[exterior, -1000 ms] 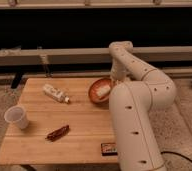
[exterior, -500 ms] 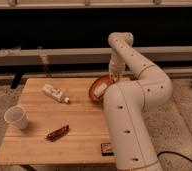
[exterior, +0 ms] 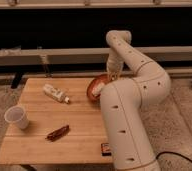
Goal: Pick up the ceramic bowl
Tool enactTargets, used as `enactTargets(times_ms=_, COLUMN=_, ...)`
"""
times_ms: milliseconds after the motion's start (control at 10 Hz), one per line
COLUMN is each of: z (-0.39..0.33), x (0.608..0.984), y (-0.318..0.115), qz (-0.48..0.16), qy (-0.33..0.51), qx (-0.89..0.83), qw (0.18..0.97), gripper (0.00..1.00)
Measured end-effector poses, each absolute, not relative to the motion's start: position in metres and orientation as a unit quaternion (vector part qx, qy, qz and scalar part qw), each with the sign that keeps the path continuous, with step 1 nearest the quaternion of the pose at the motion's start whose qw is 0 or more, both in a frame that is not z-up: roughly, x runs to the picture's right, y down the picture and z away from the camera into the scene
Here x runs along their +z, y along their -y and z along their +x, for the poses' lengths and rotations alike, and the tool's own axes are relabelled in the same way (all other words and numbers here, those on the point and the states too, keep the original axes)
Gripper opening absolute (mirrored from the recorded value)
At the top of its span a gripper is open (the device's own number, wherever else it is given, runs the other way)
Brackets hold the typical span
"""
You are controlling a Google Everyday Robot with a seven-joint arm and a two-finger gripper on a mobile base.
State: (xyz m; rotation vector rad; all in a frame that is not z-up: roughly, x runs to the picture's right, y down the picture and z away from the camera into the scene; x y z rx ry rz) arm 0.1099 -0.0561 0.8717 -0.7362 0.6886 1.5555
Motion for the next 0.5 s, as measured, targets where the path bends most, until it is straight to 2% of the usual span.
enactTargets(times_ms=500, z=0.1045, x=0.8686, y=0.0614, qz=-0.322, qy=-0.292, qx=0.669, qw=0.603, gripper=0.0)
